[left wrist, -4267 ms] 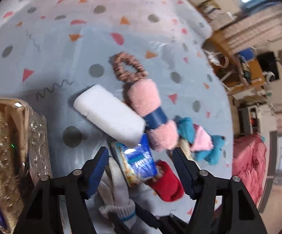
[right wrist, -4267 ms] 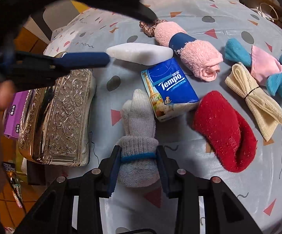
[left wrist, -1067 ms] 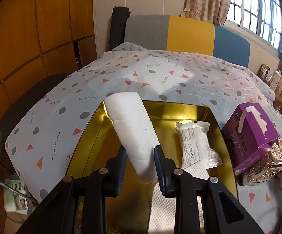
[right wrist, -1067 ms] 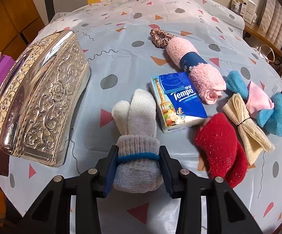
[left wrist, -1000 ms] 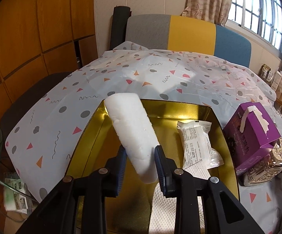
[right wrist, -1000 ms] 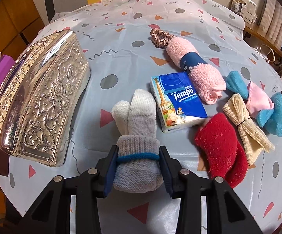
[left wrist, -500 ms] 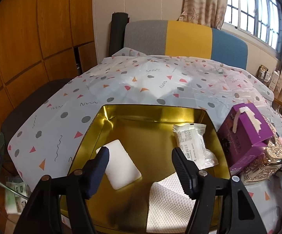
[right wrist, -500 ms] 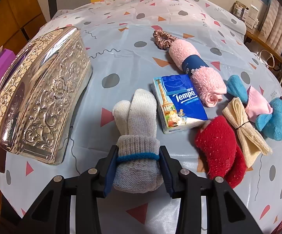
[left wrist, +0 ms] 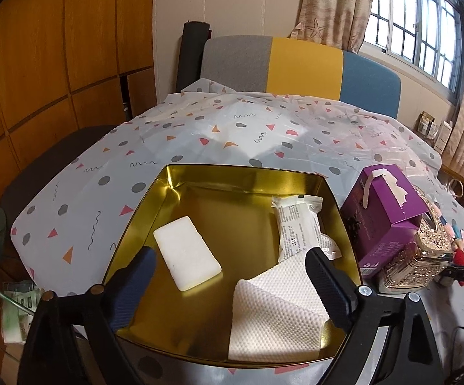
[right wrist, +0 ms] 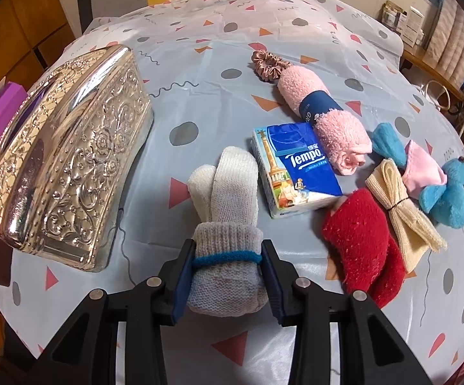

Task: Organize soft objects
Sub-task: 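Carry the grey glove into the gold tray and open the right gripper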

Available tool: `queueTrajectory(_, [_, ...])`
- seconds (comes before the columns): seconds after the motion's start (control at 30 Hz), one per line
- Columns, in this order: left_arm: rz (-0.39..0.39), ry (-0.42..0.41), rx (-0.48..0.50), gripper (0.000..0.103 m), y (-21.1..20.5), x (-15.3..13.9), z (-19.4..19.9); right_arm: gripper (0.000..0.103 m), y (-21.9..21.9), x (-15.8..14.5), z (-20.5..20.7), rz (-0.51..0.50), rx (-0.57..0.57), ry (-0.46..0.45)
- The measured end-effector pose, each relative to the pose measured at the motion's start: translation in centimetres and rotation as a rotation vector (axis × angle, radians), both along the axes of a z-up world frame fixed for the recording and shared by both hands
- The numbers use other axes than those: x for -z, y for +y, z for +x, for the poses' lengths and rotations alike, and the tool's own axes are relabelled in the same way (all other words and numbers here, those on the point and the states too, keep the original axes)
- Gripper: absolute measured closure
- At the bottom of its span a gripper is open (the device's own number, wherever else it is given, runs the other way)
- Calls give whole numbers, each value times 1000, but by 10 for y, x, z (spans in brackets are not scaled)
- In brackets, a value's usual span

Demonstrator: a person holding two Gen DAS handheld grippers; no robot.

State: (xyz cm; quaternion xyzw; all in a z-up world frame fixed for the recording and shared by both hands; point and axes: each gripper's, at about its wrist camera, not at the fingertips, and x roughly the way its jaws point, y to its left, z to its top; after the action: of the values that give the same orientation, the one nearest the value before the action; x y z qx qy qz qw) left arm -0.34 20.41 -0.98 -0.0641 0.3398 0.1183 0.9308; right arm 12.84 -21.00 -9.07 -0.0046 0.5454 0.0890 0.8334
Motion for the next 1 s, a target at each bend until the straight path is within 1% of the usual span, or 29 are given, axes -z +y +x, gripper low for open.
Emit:
queueTrajectory(0.07, [3, 2, -2, 5, 0, 0, -1, 65, -3, -2, -2, 43, 27, 10])
queueTrajectory(0.2, [-3, 0, -9, 0, 3, 0, -3, 66, -14, -8, -8, 176, 101, 21])
queueTrajectory(0.4, [-3, 7, 6, 0, 3, 2, -6, 66, -33, -21, -15, 406, 221, 6])
queueTrajectory(0.53, [-7, 9, 11, 0, 3, 4, -6, 66, -38, -43, -13, 485, 264, -51])
queueTrajectory(0.67, [-15, 19, 12, 0, 4, 7, -4, 66, -34, -81, -5, 518, 264, -141])
queueTrajectory(0.73, [-21, 25, 14, 0, 4, 9, -4, 66, -27, -103, 0, 530, 245, -192])
queueTrajectory(0.83, [-9, 20, 11, 0, 4, 9, -5, 66, 2, -138, 14, 541, 189, -258])
queueTrajectory(0.9, [-1, 19, 1, 0, 6, 9, -5, 66, 33, -165, 21, 550, 103, -299])
queueTrajectory(1.0, [8, 17, -18, 0, 10, 9, -7, 66, 91, -190, 28, 562, -45, -318])
